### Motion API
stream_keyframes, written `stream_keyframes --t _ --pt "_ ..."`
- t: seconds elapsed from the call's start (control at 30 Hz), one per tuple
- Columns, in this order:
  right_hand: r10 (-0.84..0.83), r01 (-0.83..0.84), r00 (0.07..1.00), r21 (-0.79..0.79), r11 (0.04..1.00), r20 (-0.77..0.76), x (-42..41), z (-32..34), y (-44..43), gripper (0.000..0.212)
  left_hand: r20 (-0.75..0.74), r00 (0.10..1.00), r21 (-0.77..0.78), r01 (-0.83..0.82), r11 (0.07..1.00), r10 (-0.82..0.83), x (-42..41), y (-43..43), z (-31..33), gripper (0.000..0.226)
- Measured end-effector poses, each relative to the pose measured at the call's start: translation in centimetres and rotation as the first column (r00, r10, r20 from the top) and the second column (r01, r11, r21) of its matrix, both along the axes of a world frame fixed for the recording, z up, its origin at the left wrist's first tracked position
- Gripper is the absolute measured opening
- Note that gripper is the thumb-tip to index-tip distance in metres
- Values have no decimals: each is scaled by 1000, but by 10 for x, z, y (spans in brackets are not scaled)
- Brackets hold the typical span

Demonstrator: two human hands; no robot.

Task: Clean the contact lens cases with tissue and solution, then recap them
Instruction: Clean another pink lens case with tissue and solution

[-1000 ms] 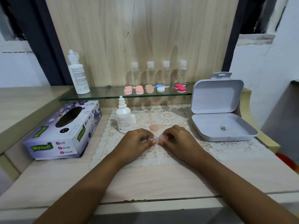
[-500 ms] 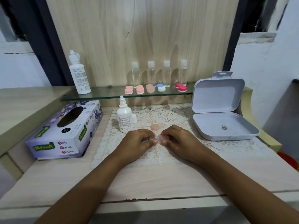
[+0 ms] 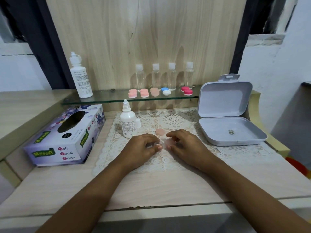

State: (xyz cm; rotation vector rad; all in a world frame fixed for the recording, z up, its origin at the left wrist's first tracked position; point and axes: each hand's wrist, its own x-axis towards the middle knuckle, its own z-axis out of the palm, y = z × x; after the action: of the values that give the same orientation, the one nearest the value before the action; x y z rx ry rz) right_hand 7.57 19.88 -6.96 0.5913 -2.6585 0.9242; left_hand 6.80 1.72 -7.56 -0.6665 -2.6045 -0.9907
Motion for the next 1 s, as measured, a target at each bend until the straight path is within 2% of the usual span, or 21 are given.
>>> stream_keyframes --t 0.27,0.43,0.67,0.8,1.0 --pt "46 -46 999 2 999 3 1 1 3 36 6 1000 6 -1 1000 1 0 0 0 17" --pt "-40 40 999 22 999 5 -2 -2 -2 38 5 1000 14 0 1000 0 2 2 1 19" --pt "41 -41 999 -14 999 3 -2 -1 3 30 10 1000 19 8 1000 -8 2 1 1 16" --pt "81 -79 996 -36 996 46 -2 -2 4 37 14 1000 18 2 1000 -3 2 1 1 18" --pt "26 -25 1000 -45 999 7 -4 -1 2 39 5 1000 8 0 1000 0 2 2 1 19"
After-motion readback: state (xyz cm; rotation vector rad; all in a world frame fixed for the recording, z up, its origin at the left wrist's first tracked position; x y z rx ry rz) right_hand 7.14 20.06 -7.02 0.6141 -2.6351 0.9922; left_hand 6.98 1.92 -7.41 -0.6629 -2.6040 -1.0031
